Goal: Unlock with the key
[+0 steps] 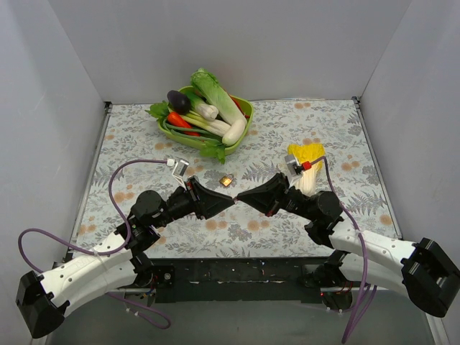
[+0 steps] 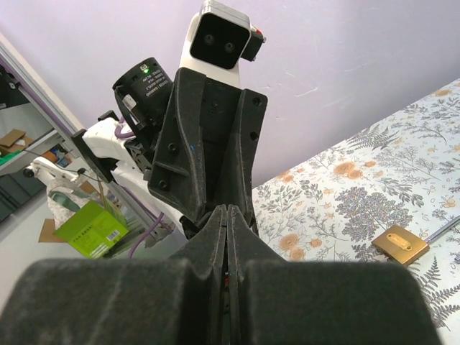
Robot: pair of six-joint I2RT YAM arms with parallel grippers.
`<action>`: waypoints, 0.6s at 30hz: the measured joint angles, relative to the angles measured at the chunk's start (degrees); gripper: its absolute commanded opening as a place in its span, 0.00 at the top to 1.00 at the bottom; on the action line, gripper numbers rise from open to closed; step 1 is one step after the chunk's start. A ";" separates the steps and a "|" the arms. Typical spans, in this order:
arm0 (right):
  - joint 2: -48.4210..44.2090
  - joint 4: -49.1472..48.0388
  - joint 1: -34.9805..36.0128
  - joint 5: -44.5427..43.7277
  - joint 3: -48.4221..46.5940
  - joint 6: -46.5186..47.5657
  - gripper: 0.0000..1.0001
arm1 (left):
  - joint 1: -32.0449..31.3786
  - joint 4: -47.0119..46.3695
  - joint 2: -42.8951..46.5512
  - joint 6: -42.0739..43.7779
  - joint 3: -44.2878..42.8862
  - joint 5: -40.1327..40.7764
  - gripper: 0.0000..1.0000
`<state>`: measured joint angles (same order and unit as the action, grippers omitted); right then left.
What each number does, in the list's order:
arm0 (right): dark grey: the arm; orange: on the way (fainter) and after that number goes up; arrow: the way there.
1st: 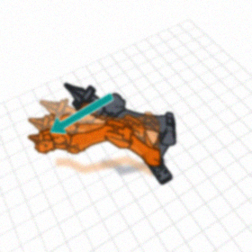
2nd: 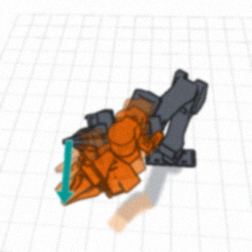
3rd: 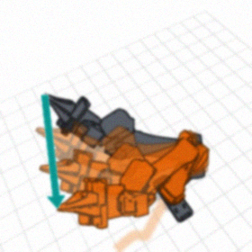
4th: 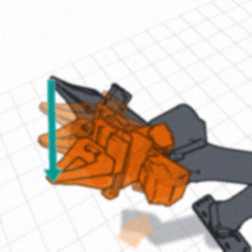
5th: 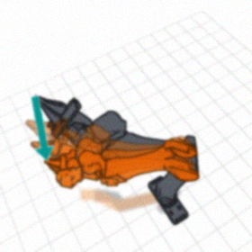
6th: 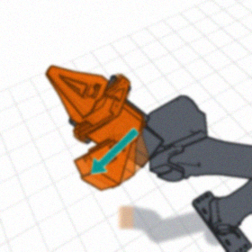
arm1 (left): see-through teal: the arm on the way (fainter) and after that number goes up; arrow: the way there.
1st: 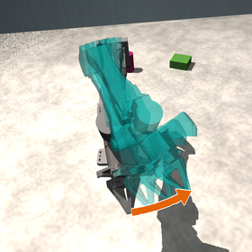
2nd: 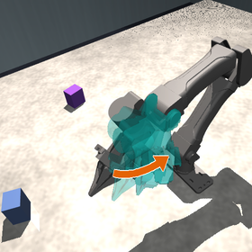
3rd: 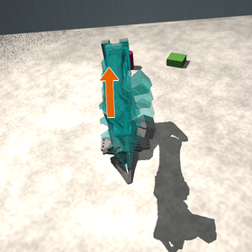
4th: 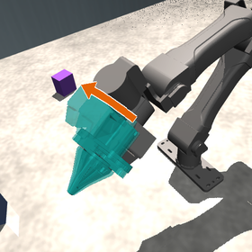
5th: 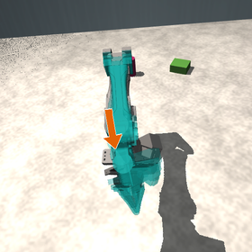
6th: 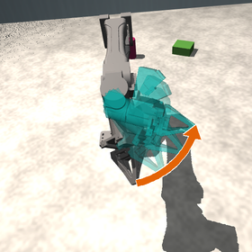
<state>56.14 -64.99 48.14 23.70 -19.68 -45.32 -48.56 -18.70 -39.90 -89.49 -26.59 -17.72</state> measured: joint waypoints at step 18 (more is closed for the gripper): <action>0.22 -1.18 0.00 -1.20 0.83 -1.03 0.99 | 0.00 -0.17 -0.02 -0.52 0.00 -0.55 1.00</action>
<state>56.36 -66.17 48.14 22.50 -18.85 -46.35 -48.56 -18.87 -39.92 -90.02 -26.59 -18.26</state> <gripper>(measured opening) 0.021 0.074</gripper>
